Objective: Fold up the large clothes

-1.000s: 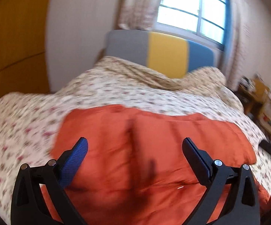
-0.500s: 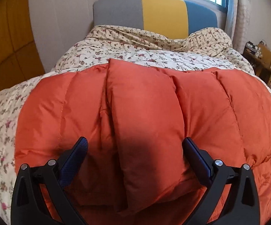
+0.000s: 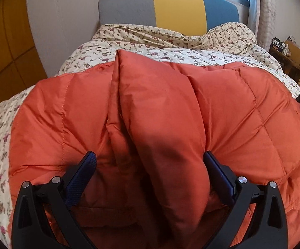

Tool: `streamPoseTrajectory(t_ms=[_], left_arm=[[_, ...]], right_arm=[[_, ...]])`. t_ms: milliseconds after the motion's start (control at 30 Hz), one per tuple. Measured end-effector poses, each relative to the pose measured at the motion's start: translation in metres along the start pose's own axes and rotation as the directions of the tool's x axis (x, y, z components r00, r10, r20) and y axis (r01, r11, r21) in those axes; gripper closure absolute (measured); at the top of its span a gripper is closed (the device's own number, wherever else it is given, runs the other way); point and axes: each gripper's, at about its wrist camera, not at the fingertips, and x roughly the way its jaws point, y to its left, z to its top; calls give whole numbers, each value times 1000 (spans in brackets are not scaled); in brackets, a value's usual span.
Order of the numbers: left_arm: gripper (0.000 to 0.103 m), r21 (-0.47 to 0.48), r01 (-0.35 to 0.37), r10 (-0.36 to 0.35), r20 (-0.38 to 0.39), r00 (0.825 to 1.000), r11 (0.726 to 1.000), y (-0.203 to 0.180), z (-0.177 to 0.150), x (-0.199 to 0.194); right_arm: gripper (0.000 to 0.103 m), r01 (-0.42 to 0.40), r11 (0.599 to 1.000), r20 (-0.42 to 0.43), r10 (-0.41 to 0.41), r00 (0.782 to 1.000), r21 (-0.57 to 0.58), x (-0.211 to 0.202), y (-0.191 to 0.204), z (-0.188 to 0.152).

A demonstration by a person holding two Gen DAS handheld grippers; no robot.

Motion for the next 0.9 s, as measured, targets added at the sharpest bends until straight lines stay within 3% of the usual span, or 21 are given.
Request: streamPoseTrajectory(t_ms=[133, 267, 367, 433, 567, 667, 900], left_arm=[[3, -4, 6, -6, -10, 1000, 1000, 1, 0, 3], [3, -2, 1, -1, -15, 1000, 1000, 1, 1, 3], [3, 0, -2, 2, -15, 1000, 1000, 1, 2, 4], [3, 0, -2, 2, -14, 1000, 1000, 1, 2, 3], [3, -8, 7, -7, -9, 1000, 1000, 3, 2, 1], [3, -10, 14, -14, -10, 1000, 1000, 4, 1, 2], [3, -5, 11, -11, -32, 999, 1000, 1, 3, 6]], right_arm=[[101, -2, 1000, -3, 2, 1000, 27, -11, -11, 4], [90, -45, 994, 115, 33, 993, 102, -82, -17, -1], [90, -73, 997, 108, 71, 992, 20, -106, 4, -23], [90, -76, 996, 56, 78, 995, -40, -103, 18, -38], [96, 28, 999, -37, -29, 999, -40, -82, 12, -59], [100, 22, 1000, -34, -22, 999, -1, -75, -4, -71], [98, 27, 1000, -35, -27, 999, -11, -73, -3, -66]])
